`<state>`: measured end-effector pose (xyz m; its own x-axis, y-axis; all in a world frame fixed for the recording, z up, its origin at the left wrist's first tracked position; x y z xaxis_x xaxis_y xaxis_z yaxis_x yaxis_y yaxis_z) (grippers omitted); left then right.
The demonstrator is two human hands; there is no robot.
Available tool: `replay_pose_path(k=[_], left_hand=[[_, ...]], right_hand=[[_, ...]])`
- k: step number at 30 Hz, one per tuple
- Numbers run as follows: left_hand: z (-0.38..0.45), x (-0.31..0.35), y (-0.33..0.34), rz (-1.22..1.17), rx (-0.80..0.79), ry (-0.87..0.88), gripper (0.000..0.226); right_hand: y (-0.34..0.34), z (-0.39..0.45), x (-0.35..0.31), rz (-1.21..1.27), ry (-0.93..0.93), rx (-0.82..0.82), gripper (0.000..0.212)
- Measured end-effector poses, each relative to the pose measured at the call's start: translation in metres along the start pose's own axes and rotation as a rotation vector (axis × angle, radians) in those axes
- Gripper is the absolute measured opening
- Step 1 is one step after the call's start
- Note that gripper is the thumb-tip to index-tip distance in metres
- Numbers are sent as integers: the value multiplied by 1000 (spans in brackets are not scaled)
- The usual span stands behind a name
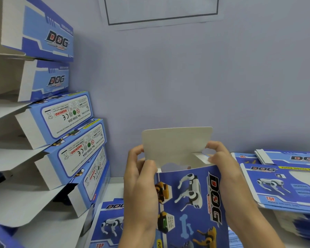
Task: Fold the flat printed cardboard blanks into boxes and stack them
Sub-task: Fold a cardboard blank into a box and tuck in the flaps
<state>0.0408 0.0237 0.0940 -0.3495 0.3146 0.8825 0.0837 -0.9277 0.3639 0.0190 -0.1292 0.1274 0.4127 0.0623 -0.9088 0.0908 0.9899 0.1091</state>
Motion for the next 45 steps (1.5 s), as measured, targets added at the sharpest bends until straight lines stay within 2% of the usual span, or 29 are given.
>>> replay_pose_path(k=[1, 2, 6, 9, 11, 14, 17, 19, 21, 22, 31, 34, 36, 37, 39, 41, 43, 45], left_hand=[[0, 1, 1, 14, 8, 14, 44], [1, 1, 2, 30, 19, 34, 47], [-1, -2, 6, 115, 54, 143, 50], [-3, -4, 5, 166, 104, 231, 43], [-1, -10, 0, 144, 134, 204, 44], [0, -16, -3, 115, 170, 167, 48], [-1, -10, 1, 112, 168, 128, 47], [3, -8, 2, 7, 129, 60, 41], [7, -6, 0, -91, 68, 3, 31], [7, -5, 0, -105, 45, -9, 29], [7, -8, -5, 93, -111, -25, 29], [9, -11, -10, 182, -93, -61, 30], [11, -12, -16, 244, -73, -70, 26], [12, -12, -18, 265, -73, -75, 27], [14, -11, -23, 282, -77, -88, 30], [16, -10, -29, 257, -42, -98, 27], [17, -12, -32, 217, 18, -96, 18], [16, -11, -33, 168, 68, -130, 24]], right_hand=[[2, -13, 27, -70, 29, -64, 21], [9, -4, 21, 32, 55, -47, 26], [6, 9, 36, -26, 41, 47, 37], [5, 6, 49, -121, 8, 95, 42], [5, 10, 46, -173, 8, 175, 42], [4, 6, 47, -166, 35, 172, 46], [4, 7, 43, 27, 75, 66, 34], [-1, 13, 36, 59, 81, -109, 27], [-8, 16, 34, 26, 65, -210, 44], [-7, 15, 32, 38, 82, -218, 44], [-7, 7, 38, 31, -34, 7, 47], [-11, 8, 37, 65, 116, 83, 44], [-12, 11, 32, 90, 277, 126, 27], [-14, 7, 30, 133, 319, 92, 21], [-23, 1, 27, 153, 339, -8, 30], [-24, 10, 21, 119, 447, -59, 45], [-18, 12, 19, 120, 515, -62, 39], [-16, 14, 26, 133, 599, -71, 36]])
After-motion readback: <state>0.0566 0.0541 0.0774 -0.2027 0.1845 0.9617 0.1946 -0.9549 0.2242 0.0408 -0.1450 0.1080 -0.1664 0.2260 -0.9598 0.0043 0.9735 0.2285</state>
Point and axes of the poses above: each hand's wrist, its own z-axis towards the middle knuckle, its own y-axis out of the palm, x = y × z, the point moved 1 cm from there along z, towards the middle knuckle, and after that the axes turned 1 degree about -x, right-handed, at the moved point
